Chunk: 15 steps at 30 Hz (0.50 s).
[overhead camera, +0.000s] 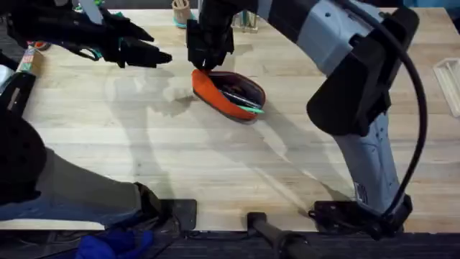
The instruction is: Unzip the bag, pick up the pens from the table one at a time and place them inside, then zip the bag closed.
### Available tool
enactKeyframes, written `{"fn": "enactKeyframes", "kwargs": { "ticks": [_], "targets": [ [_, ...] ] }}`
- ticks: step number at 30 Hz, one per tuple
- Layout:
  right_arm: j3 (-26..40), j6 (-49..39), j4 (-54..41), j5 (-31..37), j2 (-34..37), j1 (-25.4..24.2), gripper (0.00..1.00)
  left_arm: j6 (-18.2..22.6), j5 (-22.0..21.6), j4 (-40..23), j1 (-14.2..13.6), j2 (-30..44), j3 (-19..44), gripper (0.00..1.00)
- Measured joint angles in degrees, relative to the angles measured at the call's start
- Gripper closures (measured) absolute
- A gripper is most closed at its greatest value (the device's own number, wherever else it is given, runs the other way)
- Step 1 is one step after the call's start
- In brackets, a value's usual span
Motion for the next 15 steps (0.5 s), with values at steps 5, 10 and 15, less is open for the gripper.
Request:
{"fn": "enactKeyframes", "kwargs": {
  "ticks": [5,10,15],
  "targets": [
    [0.02,-0.23,0.02,0.64,-0.01,0.12,0.971,0.00,0.00,0.00,0.00,0.00,0.00,0.008],
    [0.02,-0.58,0.02,1.60,0.00,0.14,0.971,0.00,0.00,0.00,0.00,0.00,0.00,0.007],
    [0.41,-0.86,-0.05,2.16,-0.01,0.14,0.970,0.02,0.02,0.00,0.00,0.00,0.00,0.008]
  ]
}}
